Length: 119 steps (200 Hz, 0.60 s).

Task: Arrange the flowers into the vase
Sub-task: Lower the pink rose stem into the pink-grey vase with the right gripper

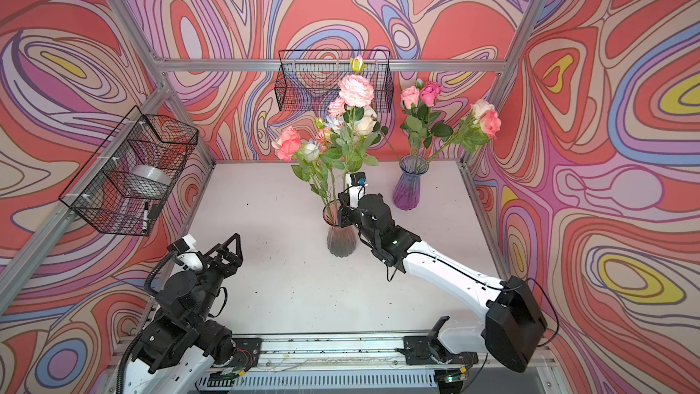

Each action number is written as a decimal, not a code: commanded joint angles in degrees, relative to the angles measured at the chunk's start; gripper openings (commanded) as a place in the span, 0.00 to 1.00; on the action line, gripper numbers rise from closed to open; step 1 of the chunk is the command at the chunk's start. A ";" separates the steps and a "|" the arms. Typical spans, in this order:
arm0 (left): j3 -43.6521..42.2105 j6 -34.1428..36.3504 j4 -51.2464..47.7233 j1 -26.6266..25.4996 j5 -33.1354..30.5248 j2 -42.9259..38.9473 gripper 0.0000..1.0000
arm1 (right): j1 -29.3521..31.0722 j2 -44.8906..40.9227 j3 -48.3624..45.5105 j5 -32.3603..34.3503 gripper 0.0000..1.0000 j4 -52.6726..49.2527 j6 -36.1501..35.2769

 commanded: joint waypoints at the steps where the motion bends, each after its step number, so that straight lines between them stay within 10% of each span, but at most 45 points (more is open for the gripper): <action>1: -0.39 -0.75 1.20 -0.33 0.28 0.40 0.77 | -0.05 -0.58 -1.35 0.94 0.08 1.16 -0.08; 119: -0.91 -1.34 2.51 -0.25 1.09 1.49 0.77 | 0.09 -3.59 4.81 -0.30 0.33 -14.18 0.82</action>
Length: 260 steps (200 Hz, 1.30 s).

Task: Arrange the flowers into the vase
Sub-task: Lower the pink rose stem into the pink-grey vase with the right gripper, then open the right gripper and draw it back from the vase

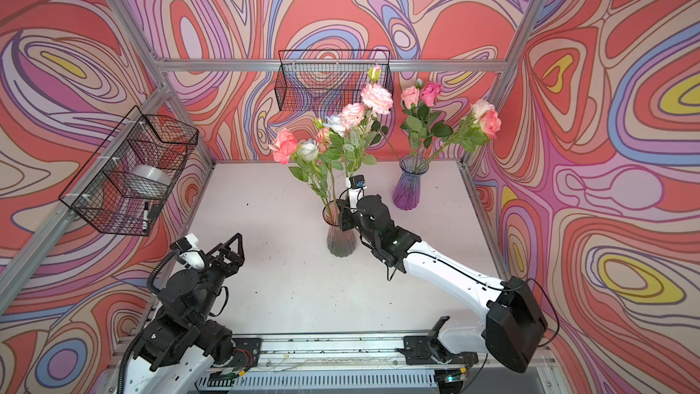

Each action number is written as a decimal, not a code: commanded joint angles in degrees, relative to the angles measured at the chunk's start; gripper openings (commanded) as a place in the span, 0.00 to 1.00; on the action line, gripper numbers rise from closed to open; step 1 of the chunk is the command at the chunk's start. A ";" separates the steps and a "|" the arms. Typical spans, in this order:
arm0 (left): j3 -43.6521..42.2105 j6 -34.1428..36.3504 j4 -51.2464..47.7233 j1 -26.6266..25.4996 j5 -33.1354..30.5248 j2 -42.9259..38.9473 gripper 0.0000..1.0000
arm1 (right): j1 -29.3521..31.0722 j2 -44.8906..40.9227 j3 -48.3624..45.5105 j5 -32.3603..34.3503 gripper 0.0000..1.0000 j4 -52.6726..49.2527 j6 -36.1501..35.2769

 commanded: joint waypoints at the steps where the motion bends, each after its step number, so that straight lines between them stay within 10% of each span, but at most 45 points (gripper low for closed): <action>1: -0.78 -1.17 1.76 -0.25 0.37 0.62 0.76 | 0.08 -2.91 2.71 0.06 0.33 -6.99 0.62; 128: -0.78 -1.94 3.24 -0.33 1.62 1.90 0.77 | 0.03 -4.35 4.26 -1.22 0.06 -8.40 -1.30; 204: -1.37 -2.30 5.50 -0.27 2.88 4.49 0.77 | -0.84 -10.56 4.81 2.67 0.30 -14.09 0.04; 260: -1.52 -2.66 5.43 -0.31 3.68 4.36 0.76 | -10.37 -5.98 12.19 -11.66 0.41 -18.68 2.47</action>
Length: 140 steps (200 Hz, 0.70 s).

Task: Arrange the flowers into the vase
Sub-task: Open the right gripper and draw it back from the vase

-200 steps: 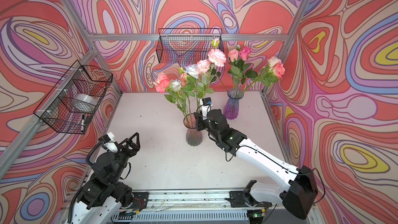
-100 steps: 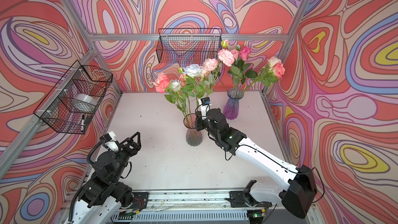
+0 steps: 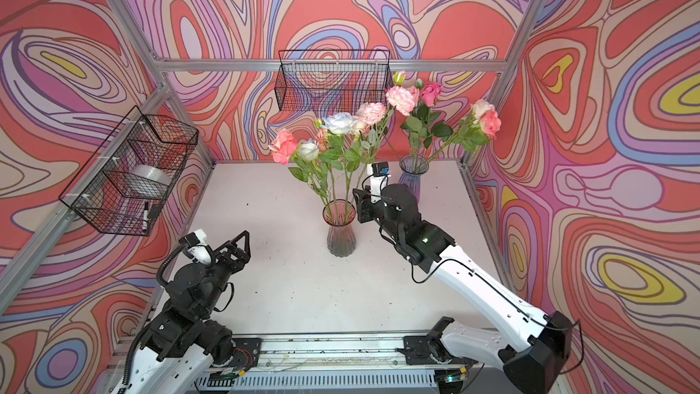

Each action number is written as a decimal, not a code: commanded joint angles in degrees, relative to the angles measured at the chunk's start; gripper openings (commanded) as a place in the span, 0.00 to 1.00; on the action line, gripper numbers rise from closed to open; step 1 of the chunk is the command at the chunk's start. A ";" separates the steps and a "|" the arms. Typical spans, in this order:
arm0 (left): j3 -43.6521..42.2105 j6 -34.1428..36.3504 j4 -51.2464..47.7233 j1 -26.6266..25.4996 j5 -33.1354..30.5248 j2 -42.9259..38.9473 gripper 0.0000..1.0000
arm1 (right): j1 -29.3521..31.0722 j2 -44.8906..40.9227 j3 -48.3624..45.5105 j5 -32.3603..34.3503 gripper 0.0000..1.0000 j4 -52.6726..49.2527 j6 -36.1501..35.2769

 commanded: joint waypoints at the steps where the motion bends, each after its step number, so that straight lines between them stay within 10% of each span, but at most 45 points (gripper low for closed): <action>1: -0.52 -0.96 1.19 -0.28 0.53 -0.09 0.76 | -3.81 2.87 3.67 -8.41 0.42 -2.82 1.81; 64: -0.98 -0.92 0.84 -0.29 0.34 -1.33 0.75 | -7.09 8.44 6.72 -10.97 0.40 -3.04 7.39; 140: -1.42 -0.63 1.89 -0.27 0.82 -0.89 0.74 | -7.40 9.04 4.48 -14.97 0.11 1.00 8.19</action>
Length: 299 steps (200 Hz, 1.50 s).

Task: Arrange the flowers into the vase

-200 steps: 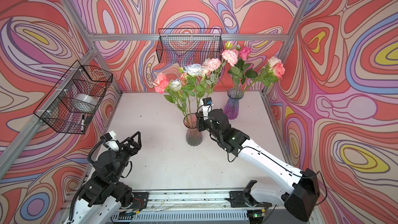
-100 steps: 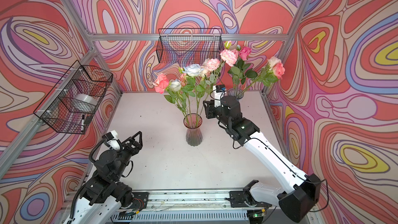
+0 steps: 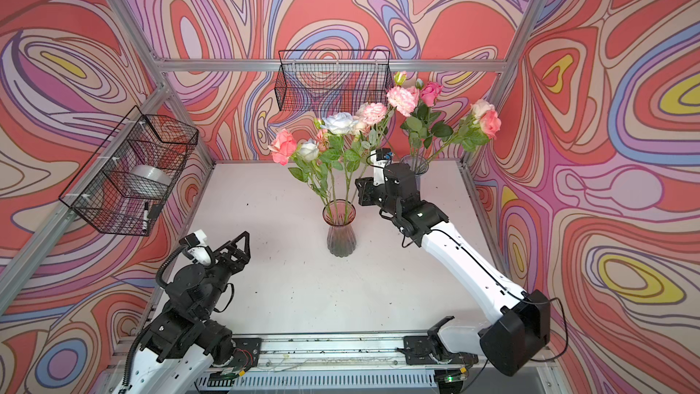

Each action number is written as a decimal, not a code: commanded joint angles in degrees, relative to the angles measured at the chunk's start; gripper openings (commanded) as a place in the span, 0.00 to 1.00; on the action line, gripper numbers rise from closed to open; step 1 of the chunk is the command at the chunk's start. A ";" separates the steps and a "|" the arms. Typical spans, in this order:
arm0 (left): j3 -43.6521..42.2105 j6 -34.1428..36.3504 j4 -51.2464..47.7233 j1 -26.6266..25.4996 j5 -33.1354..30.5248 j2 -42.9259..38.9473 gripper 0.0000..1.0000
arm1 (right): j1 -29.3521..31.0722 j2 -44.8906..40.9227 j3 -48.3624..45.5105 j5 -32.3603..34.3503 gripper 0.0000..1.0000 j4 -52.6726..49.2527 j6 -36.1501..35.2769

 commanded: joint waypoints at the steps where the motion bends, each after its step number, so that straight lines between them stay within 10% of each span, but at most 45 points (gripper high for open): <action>1: -0.92 -0.45 1.81 -0.30 0.41 -0.11 0.74 | -0.30 0.13 -1.23 -1.57 0.11 2.10 0.48; 52: -0.75 -0.43 1.78 -0.33 0.35 0.24 0.74 | -0.28 -0.36 -2.69 -1.54 0.06 2.41 0.39; 145: 2.88 5.26 6.84 -0.27 8.24 6.23 0.75 | -0.29 -11.41 -5.02 0.27 0.42 -2.04 -3.65; 163: 5.17 6.95 9.08 -0.30 10.36 9.62 0.79 | -0.27 -17.54 -8.67 4.11 0.47 -2.21 -5.17; 172: 5.52 8.05 9.88 -0.31 11.00 11.49 0.99 | -0.30 -20.85 -11.57 7.46 0.51 -1.38 -5.37; 205: 13.47 8.03 2.51 -0.25 5.84 18.36 1.00 | -0.31 -29.80 -21.76 18.23 0.73 0.92 -8.11; 215: 16.71 8.23 -2.63 -0.33 2.93 21.15 1.00 | -0.31 -30.79 -23.96 21.95 0.97 1.74 -7.39; 234: 19.59 8.57 -7.39 -0.32 -2.19 25.57 1.00 | -0.23 -30.10 -27.77 29.49 0.98 6.48 -3.79; 269: 10.48 13.48 9.02 -0.33 -7.01 28.45 1.00 | -0.31 -22.92 -29.38 39.21 0.98 10.37 -4.19; 299: -1.46 31.78 30.32 -0.27 -10.85 31.26 1.00 | -0.56 -20.03 -35.61 41.15 0.98 28.92 -22.18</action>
